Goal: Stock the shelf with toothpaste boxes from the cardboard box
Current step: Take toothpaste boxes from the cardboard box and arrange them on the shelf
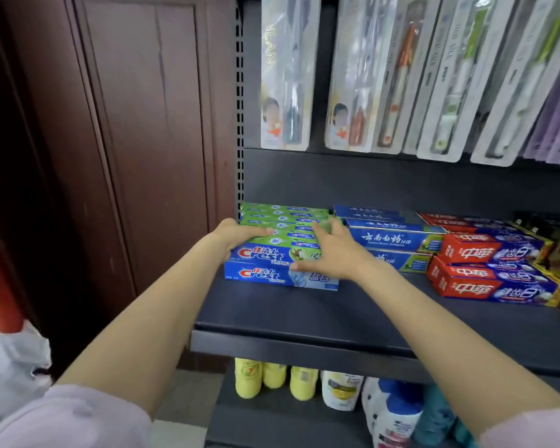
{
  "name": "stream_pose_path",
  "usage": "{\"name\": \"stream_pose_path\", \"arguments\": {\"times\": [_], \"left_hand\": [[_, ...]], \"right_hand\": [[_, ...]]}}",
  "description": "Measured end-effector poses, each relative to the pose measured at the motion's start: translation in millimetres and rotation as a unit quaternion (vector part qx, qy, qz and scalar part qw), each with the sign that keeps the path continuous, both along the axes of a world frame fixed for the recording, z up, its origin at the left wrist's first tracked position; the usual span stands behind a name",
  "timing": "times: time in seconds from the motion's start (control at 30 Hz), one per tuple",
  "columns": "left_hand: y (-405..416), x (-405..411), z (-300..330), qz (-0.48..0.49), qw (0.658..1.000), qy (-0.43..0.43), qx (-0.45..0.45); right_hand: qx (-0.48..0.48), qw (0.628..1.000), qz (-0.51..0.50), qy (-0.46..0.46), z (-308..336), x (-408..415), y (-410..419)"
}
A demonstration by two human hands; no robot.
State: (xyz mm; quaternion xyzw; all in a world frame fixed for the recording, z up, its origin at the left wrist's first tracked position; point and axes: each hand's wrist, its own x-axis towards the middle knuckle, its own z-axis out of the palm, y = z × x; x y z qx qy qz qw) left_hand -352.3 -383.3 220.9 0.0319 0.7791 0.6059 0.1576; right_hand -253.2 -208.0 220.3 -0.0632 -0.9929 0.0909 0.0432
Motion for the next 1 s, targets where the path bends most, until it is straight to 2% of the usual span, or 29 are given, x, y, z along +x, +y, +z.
{"name": "stream_pose_path", "arguments": {"times": [0.17,0.27,0.33,0.5,0.67,1.0], "left_hand": [[-5,-2,-11,-0.001,1.0,0.008,0.017],[-9,-6,-9,-0.02,0.998,-0.006,0.052],[-13,-14,-6,-0.017,0.997,0.001,0.078],[-9,-72,-16,-0.006,0.998,0.034,0.052],[-6,-59,1,-0.016,0.999,0.023,0.035],[-2,-79,-12,-0.073,0.993,0.009,0.096]], "right_hand": [[0.048,0.997,-0.013,-0.061,6,-5,-3],[0.024,0.996,-0.01,-0.083,18,-2,-7],[0.005,0.997,-0.001,-0.073,26,-8,-12],[-0.001,0.998,-0.009,-0.063,21,-46,-22],[-0.004,0.996,-0.052,-0.068,17,-74,-25],[0.016,0.996,-0.051,-0.068,10,-83,-25]]}}
